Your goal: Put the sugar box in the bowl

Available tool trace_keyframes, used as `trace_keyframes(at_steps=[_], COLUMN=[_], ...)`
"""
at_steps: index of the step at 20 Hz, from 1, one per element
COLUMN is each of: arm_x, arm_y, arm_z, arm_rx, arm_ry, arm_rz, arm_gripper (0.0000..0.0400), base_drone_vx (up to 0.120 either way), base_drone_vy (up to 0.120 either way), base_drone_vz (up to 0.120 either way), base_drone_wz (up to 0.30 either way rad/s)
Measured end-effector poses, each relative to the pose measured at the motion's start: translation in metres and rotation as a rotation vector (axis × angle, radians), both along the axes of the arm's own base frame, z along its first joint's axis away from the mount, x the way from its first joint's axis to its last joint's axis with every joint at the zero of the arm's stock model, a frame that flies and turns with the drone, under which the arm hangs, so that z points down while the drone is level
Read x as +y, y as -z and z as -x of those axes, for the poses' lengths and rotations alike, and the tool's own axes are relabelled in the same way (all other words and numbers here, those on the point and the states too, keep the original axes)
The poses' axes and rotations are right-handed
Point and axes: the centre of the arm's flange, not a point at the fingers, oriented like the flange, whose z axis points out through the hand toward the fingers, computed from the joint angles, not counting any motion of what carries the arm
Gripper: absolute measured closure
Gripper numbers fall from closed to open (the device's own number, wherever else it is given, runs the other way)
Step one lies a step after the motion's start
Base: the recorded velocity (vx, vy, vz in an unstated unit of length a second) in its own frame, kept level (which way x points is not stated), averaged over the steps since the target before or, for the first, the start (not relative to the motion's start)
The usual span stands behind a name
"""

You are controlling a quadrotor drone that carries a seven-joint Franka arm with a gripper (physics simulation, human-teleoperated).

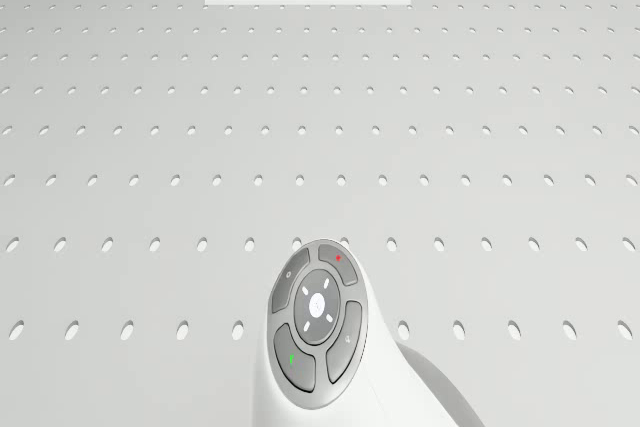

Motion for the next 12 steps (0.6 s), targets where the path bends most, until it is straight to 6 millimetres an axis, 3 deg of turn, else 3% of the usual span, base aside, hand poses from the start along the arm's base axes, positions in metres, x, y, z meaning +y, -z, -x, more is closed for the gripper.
trace_keyframes(at_steps=[5, 12], arm_x=[0.000, 0.000], arm_y=[0.015, 0.034], arm_z=[0.000, 0.000], arm_rx=[-0.001, -0.001], arm_ry=[0.002, 0.003], arm_rz=[-0.003, -0.004], arm_gripper=[0.0021, 0.0004], base_drone_vx=[0.000, 0.000], base_drone_vy=[0.000, 0.000], base_drone_vz=[0.000, 0.000], base_drone_wz=[0.000, 0.000])
